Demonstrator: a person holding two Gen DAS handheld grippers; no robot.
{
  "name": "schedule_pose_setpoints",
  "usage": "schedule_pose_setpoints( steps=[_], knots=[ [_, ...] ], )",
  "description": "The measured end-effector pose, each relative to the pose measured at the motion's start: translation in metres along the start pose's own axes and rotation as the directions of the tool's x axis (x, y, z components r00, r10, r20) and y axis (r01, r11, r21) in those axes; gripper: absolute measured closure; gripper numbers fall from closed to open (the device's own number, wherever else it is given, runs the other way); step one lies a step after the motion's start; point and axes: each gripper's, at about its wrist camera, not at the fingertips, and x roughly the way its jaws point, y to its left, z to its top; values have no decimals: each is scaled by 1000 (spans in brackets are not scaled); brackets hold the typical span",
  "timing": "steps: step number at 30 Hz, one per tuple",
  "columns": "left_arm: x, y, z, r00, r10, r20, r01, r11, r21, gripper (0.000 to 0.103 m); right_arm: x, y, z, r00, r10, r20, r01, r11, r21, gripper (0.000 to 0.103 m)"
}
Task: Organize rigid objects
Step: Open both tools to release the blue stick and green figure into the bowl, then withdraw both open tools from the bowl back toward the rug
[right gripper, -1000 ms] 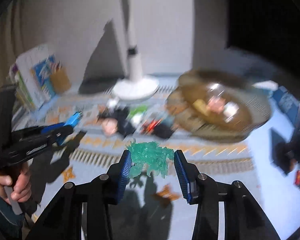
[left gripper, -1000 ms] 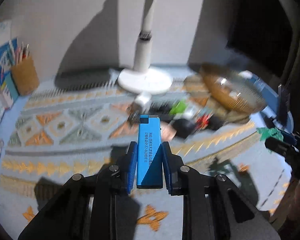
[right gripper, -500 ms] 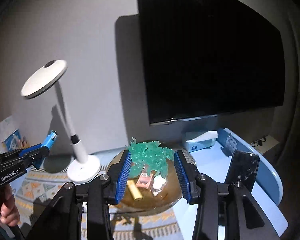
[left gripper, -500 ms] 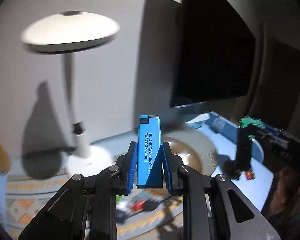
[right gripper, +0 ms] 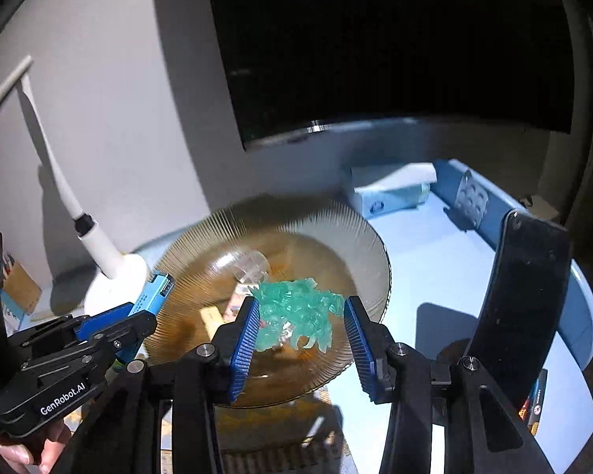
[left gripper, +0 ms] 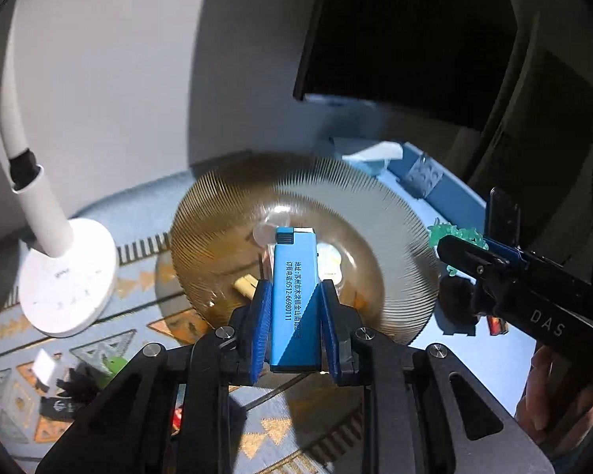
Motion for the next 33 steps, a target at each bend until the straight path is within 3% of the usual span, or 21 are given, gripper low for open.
schedule_pose_setpoints(
  steps=[9,10,11,12,19,25,33],
  knots=[
    [14,-5,-1,999,-25,-43,25,1000,1,82,29,-10,-6,996,-5,-84,7,1000,25,58],
    [13,-5,-1,998,-40,-44,40,999,-1,79,29,-12,-5,996,1,-89,3,999,35,53],
    [9,-4,-1,998,-48,-42,48,999,-5,65,29,-11,-4,996,1,-94,3,999,41,48],
    [2,-2,1,999,-47,-25,46,999,-12,62,26,-13,-3,996,-2,-88,7,999,53,44],
    [-78,24,3,992,-18,126,23,999,-39,62,-27,-18,4,1000,-12,28,9,996,93,44],
    [-169,59,-7,963,57,264,-29,993,-111,62,-69,10,3,996,14,84,-19,998,63,44],
    [-282,96,-42,897,182,403,-116,976,-184,62,-113,77,1,987,95,131,-93,995,-21,43]
  ],
)
